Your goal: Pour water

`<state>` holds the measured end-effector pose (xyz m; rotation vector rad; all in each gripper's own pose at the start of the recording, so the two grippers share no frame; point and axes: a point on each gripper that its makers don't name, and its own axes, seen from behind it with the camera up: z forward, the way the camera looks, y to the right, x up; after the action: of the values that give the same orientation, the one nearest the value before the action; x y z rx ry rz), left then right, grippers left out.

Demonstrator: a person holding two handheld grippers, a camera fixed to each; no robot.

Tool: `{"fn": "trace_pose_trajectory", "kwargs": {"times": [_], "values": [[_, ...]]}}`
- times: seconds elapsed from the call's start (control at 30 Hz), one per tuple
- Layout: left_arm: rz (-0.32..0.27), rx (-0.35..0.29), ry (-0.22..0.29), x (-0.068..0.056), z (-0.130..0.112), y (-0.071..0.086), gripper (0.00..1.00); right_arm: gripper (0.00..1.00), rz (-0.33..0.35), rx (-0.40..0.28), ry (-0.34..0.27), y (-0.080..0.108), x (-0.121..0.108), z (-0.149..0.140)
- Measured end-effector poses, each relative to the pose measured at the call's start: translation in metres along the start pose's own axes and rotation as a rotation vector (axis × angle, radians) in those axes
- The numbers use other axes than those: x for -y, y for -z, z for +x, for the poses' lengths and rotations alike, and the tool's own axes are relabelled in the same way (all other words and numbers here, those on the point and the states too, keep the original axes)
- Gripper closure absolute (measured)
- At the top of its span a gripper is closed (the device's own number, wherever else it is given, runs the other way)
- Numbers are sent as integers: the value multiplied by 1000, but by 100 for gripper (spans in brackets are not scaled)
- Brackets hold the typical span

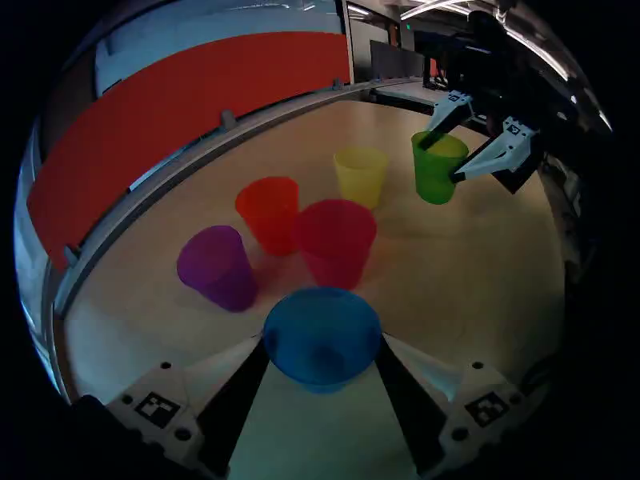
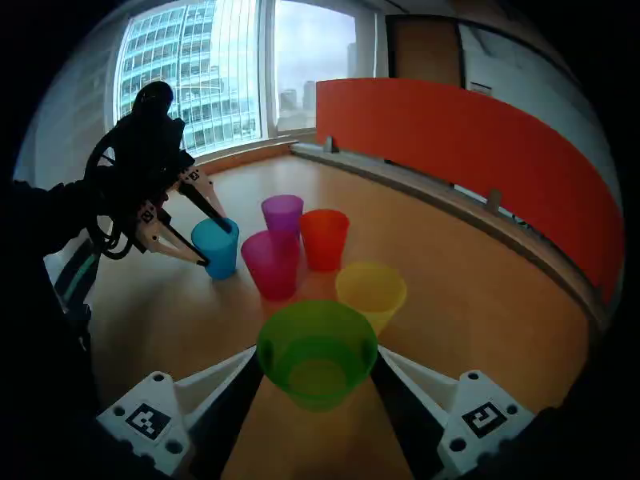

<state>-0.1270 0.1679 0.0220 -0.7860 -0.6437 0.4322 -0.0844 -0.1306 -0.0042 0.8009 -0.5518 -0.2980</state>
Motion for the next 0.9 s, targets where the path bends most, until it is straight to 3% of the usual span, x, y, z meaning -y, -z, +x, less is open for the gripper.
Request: {"fn": "trace_pose_trajectory", "kwargs": {"times": [0.9], "values": [[-8, -11, 45, 3, -15, 10, 12, 9, -5, 14, 1, -2, 4, -4]]}}
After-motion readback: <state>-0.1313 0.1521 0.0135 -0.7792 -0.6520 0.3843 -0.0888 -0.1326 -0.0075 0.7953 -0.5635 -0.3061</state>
